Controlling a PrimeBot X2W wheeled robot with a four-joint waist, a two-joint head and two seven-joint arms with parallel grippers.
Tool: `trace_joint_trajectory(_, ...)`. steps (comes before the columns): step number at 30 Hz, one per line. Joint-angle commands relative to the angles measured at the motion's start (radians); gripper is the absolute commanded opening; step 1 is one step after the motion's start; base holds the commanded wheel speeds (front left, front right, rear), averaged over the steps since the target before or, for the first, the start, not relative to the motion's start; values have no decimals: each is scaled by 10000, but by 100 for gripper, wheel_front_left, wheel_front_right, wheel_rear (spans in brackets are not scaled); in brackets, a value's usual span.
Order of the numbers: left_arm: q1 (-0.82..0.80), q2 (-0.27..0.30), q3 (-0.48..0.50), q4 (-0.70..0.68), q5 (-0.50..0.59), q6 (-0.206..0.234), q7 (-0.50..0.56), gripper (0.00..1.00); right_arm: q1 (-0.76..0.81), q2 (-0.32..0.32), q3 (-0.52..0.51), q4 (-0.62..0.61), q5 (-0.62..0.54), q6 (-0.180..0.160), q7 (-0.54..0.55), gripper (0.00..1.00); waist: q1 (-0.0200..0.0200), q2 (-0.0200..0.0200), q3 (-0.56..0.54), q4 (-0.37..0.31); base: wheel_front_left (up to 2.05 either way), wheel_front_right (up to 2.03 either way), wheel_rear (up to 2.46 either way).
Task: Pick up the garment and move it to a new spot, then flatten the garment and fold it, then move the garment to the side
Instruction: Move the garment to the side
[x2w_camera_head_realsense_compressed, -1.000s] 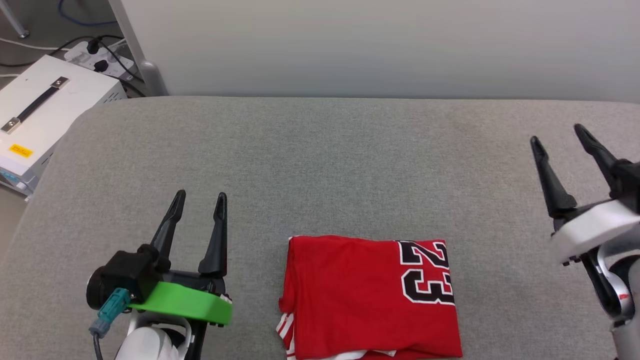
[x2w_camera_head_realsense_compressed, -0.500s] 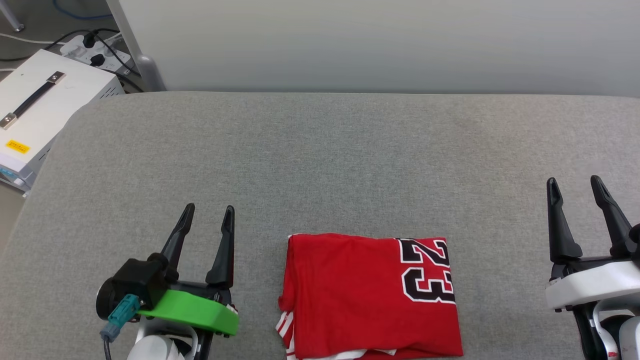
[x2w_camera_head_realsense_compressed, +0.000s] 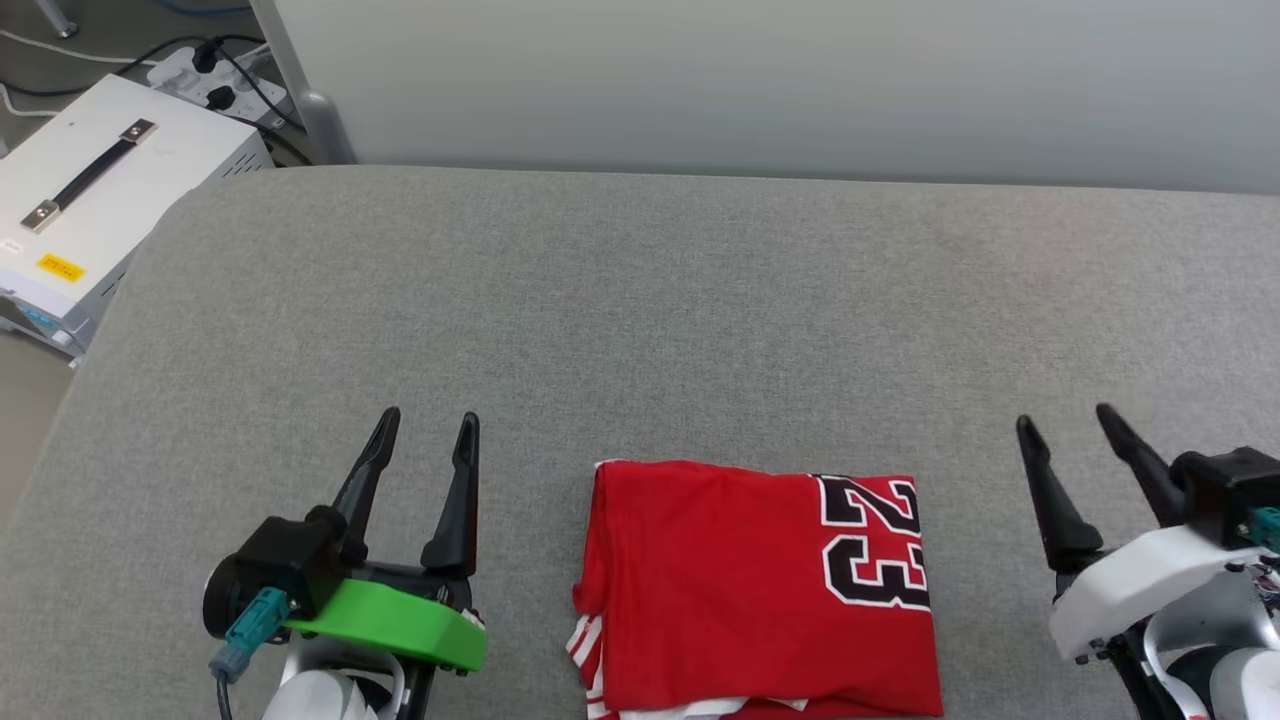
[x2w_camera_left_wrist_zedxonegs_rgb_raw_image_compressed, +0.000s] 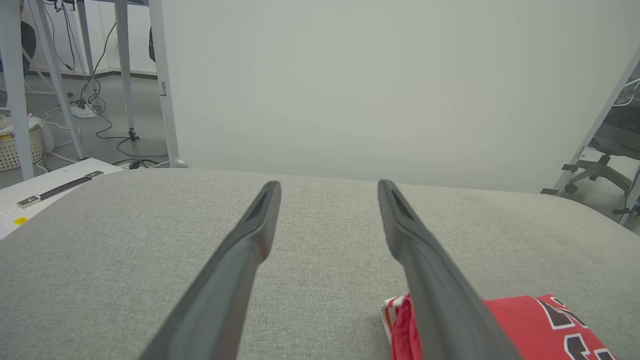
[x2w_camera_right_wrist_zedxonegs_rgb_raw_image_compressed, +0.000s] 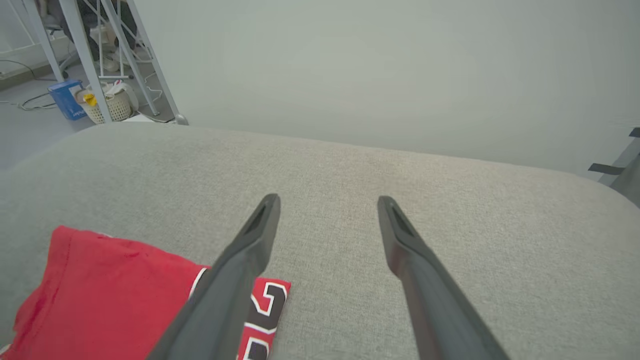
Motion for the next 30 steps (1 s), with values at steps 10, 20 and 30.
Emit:
trace_joint_trajectory(10, -326, -84, -143, -32, 12, -27, -59, 100, 481, 23, 854, 226, 1247, -6, 4310, 100, 0, 108, 628, 499, 0, 0, 0)
trace_joint_trajectory(20, -640, -135, -418, 45, -8, -27, -59, 100, 106, 771, 497, 1008, 557, -6, 5980, 100, 0, 108, 1096, 907, 0, 0, 0)
trace_joint_trajectory(30, -825, -182, -505, 76, -47, -27, -59, 100, -160, 915, 1100, 2106, 575, -6, 6460, 0, 0, 108, 1348, 1060, 0, 0, 0)
